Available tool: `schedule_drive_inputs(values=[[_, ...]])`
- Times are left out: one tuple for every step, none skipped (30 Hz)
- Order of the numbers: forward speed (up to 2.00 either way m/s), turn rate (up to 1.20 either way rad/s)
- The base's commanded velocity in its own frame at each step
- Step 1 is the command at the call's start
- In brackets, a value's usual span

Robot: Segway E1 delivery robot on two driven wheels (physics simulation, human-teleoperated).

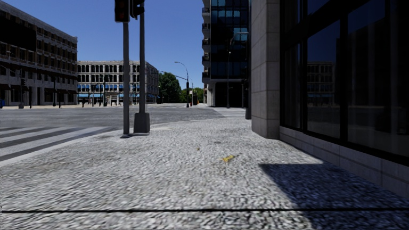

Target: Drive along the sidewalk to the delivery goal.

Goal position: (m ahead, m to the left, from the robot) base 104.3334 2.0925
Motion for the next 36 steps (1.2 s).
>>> schedule_drive_inputs(values=[[2.00,0.00],[2.00,0.00],[2.00,0.00],[2.00,0.00],[2.00,0.00],[2.00,0.00],[2.00,0.00],[2.00,0.00],[2.00,0.00],[2.00,0.00],[2.00,0.00],[2.00,0.00],[2.00,0.00],[2.00,0.00],[2.00,0.00],[2.00,0.00],[2.00,0.00],[2.00,0.00],[2.00,0.00],[2.00,0.00],[2.00,0.00],[2.00,0.00],[2.00,0.00],[2.00,0.00],[2.00,0.00],[2.00,0.00],[2.00,0.00],[2.00,0.00],[2.00,0.00],[2.00,0.00],[2.00,0.00],[2.00,0.00],[2.00,0.00],[2.00,0.00],[2.00,0.00],[2.00,0.00]])
